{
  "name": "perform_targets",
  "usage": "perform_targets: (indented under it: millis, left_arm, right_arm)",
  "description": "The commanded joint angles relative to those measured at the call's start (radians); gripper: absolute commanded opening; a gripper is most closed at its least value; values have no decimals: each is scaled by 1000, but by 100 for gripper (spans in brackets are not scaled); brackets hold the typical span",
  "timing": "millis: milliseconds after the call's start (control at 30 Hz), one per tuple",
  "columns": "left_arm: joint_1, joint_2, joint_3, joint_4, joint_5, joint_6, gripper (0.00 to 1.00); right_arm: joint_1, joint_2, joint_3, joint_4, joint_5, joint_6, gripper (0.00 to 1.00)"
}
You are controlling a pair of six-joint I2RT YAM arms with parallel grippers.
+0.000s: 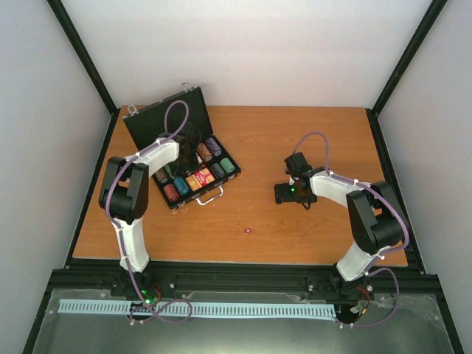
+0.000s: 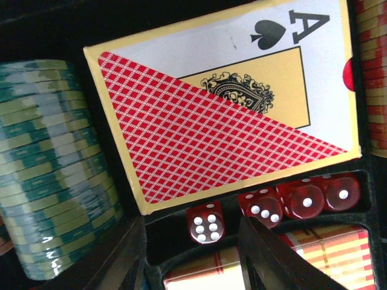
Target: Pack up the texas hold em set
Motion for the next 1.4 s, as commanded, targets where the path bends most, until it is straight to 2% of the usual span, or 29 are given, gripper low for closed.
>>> perform_targets:
  millis: [0,67,167,233,467,533,567,733,900,1033,1367]
  left_arm:
    - [9,-58,43,-36,-9,23,48]
    - [7,-91,56,-47,19,29,51]
    - [-16,-155,43,-58,52,39,60]
    - [-51,-189,23,-64,75,53,73]
    - [-323,-259,-122,-27,209,220,86]
    - [-397,-279,-179,4,242,253,98]
    - [-432,-289,-201,17,252,267,100]
    - [-559,-300,-229,36,231,296,100]
    - [-645,-221,-157,-13,177,304,99]
    - [-712,-167,-104,-16,186,299,94]
    - [-770,-102,-114,-47,170,319,81]
  right_arm:
    - [1,77,-48,-17,-58,1,100]
    - [1,76,-47,-16,-57,2,100]
    - [1,71,-50,-16,-54,3,100]
    - [1,70,-48,-16,-48,6,100]
    - [-1,68,-16,-30,-24,12,100]
    - [-4,67,-13,-30,-28,17,100]
    - [-6,66,-12,-30,-29,17,100]
    - [-7,68,-17,-30,-39,17,100]
    - [-7,68,-21,-24,-47,19,100]
    - [-7,63,-30,-22,-44,18,100]
    - [-7,51,-59,-11,-50,16,100]
